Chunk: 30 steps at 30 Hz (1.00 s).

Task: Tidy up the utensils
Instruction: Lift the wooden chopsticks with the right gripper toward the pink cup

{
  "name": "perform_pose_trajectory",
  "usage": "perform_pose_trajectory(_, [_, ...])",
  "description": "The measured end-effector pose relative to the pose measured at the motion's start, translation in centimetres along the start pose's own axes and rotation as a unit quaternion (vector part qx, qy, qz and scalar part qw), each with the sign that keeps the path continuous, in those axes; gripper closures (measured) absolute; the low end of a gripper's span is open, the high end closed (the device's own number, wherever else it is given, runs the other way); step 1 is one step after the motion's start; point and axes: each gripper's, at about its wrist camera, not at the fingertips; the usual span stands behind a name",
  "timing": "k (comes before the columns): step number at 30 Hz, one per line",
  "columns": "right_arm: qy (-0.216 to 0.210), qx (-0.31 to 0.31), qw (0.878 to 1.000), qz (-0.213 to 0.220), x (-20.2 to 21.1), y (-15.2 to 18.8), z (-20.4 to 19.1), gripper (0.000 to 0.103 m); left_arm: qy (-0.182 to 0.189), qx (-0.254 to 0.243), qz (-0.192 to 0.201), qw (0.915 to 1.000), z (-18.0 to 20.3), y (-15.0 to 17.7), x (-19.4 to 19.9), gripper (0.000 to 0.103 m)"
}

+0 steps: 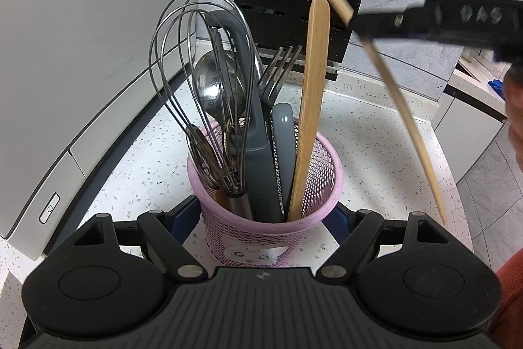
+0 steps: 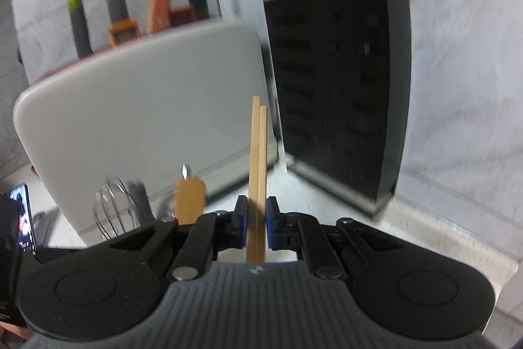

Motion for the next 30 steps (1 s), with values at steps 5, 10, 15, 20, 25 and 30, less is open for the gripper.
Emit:
perform_pose_trajectory(5, [0.025, 0.001, 0.997, 0.072, 2.0, -0.7, -0.9, 0.095, 0.0, 0.0, 0.0, 1.0, 0.0, 0.0, 0.0, 0.011])
perform_pose_trajectory(10, [0.052, 0.012, 0.99, 0.133, 3.2, -1.7, -2.2, 0.095, 0.001, -0.001, 0.001, 1.0, 0.0, 0.1, 0.0, 0.011])
perform_pose_trajectory(15, [0.066, 0.024, 0.981, 0.181, 3.1, -2.5, -3.9, 0.095, 0.005, 0.001, 0.002, 1.0, -0.3, 0.2, 0.1, 0.011])
perform_pose_trajectory(20, [0.066, 0.03, 0.973, 0.218, 2.1, -2.3, -5.7, 0.095, 0.006, 0.004, 0.001, 1.0, -0.4, 0.2, 0.2, 0.011])
perform_pose_trajectory(25, [0.039, 0.039, 0.97, 0.238, 0.9, -1.5, -6.6, 0.095, 0.006, 0.004, 0.001, 1.0, -0.4, 0.2, 0.2, 0.011])
perform_pose_trajectory(30, [0.02, 0.028, 0.969, 0.245, -0.2, -0.9, -6.5, 0.095, 0.006, 0.005, 0.001, 1.0, -0.5, 0.2, 0.1, 0.011])
Point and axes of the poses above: each gripper's, at about its wrist camera, not at the fingertips, and x roughly against the way its jaws point, z to its right, y to its underside, and after that the axes turned 14 degrees about x, right-handed
